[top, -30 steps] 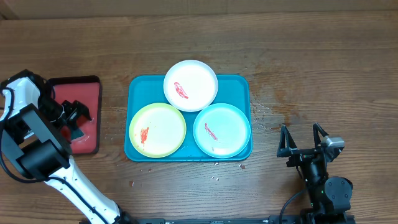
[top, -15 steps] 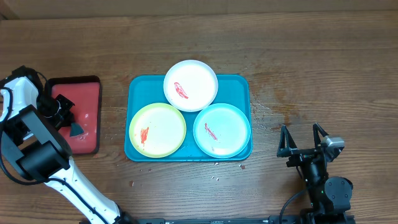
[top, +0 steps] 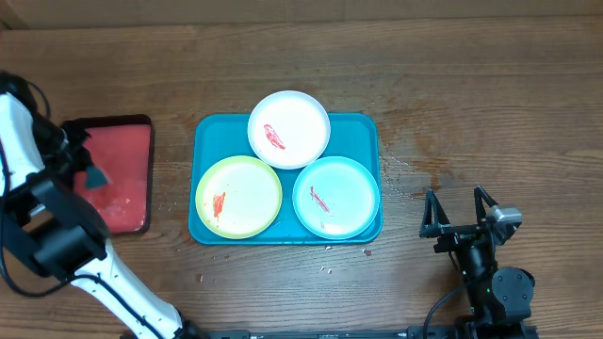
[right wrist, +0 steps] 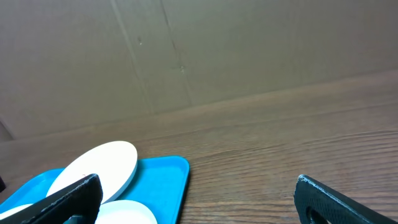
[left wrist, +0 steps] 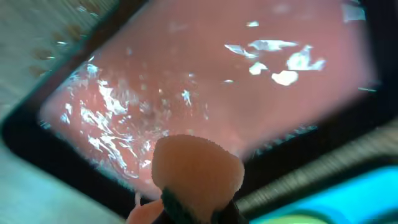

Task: Clean dirty plates on tray and stack at the side
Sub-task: 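Lift the sponge with the left gripper and carry it over the yellow plate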

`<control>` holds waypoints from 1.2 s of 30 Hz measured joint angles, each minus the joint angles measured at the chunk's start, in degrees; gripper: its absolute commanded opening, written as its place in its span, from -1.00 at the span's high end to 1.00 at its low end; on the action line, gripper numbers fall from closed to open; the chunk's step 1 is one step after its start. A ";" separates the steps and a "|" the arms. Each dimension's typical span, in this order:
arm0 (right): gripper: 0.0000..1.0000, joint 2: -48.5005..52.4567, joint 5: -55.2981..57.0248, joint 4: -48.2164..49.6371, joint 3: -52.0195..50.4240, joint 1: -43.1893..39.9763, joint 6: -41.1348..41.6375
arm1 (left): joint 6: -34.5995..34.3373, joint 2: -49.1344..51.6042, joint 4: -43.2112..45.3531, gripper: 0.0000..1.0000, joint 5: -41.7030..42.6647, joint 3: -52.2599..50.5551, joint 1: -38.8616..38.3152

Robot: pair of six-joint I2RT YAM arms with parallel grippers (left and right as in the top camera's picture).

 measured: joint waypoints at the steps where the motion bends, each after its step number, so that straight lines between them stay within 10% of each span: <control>1: -1.00 0.00 -0.02 -0.02 0.00 0.00 0.02 | 0.00 -1.57 -0.61 0.92 0.11 0.68 -0.04; 12: -1.00 0.00 -0.04 -0.02 0.00 0.00 -0.02 | -1.33 -5.60 12.68 0.92 -3.08 -10.93 -1.07; 24: -1.00 0.00 -0.02 -0.02 0.00 0.02 -0.04 | 3.08 -10.03 5.46 0.91 1.44 -2.21 -1.31; 36: -1.00 0.00 -0.02 -0.02 0.00 0.00 0.00 | 4.76 -12.57 12.57 0.92 -6.27 -17.46 -6.03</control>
